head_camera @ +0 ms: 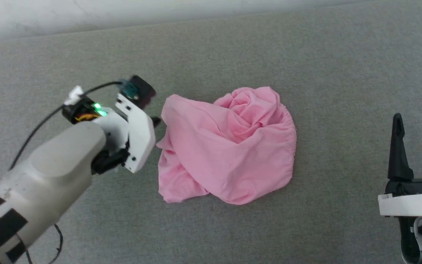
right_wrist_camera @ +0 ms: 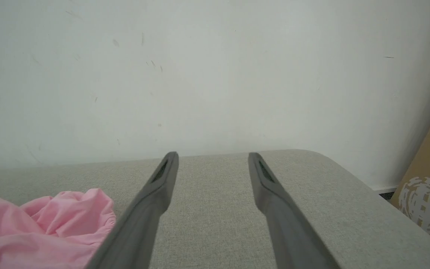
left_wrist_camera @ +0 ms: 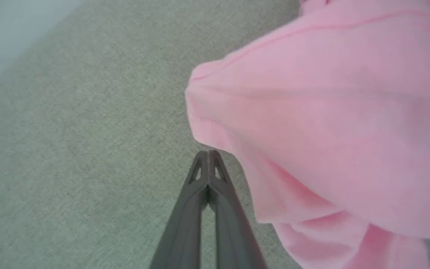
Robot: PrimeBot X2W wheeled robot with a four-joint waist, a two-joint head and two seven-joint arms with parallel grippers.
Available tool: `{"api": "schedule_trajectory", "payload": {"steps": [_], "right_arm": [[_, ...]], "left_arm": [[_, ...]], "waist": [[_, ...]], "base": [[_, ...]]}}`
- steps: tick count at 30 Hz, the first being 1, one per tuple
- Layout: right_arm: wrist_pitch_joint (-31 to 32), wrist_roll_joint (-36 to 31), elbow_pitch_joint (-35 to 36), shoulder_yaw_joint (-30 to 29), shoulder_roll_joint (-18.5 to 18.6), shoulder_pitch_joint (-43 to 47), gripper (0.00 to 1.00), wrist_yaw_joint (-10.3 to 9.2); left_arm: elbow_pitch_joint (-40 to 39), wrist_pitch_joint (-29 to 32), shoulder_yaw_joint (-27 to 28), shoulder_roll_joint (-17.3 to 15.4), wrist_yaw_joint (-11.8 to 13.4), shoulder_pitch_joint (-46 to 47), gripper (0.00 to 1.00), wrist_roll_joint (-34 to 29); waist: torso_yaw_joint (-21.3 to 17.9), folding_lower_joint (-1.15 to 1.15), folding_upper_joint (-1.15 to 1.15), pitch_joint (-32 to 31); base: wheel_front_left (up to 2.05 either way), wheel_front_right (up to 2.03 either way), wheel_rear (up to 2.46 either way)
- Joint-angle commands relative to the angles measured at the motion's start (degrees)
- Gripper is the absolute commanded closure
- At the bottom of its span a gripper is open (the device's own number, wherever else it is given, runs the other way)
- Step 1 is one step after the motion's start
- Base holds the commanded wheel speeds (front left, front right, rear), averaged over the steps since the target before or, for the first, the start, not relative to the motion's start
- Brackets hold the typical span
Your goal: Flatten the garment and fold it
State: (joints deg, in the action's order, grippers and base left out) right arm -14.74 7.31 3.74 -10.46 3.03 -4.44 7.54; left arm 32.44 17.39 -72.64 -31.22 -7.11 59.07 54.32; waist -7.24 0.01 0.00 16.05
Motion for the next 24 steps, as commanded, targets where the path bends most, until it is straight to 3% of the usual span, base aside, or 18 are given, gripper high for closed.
{"api": "schedule_trajectory", "payload": {"steps": [1, 10, 11, 20, 24], "right_arm": [[-0.3, -0.6, 0.1, 0.1, -0.1, 0.2, 0.00, -0.05], [-0.3, -1.1, 0.6, -1.4, -0.1, 1.6, 0.00, -0.05], [-0.3, -1.2, 0.6, -1.5, -0.1, 1.6, 0.00, -0.05], [-0.3, -2.1, 0.6, -0.3, -0.1, 1.3, 0.00, -0.05], [-0.3, -1.9, 0.6, -0.8, -0.1, 1.8, 0.00, -0.05]], "left_arm": [[-0.3, -1.6, 0.5, -0.9, -0.4, 1.3, 1.00, 0.7], [-2.0, -9.9, 2.7, -5.4, -0.4, 0.1, 1.00, 2.5], [-2.1, -9.9, 2.8, -5.2, -0.4, -0.5, 0.00, 3.1], [-3.8, -8.7, 3.7, -3.7, -0.1, 6.2, 0.00, 1.7], [-6.2, -3.6, 2.5, -3.6, -0.2, 10.3, 0.00, 0.7]], "waist": [[1.2, -0.01, 0.00, -1.1], [4.7, -0.01, 0.00, -2.6], [5.1, -0.01, 0.00, -2.7], [5.6, -0.01, 0.00, -3.7], [5.0, -0.01, 0.00, -4.1]], "base": [[0.00, 0.00, 0.00], [0.00, 0.00, 0.00], [0.00, 0.00, 0.00], [0.00, 0.00, 0.00], [0.00, 0.00, 0.00]]}}
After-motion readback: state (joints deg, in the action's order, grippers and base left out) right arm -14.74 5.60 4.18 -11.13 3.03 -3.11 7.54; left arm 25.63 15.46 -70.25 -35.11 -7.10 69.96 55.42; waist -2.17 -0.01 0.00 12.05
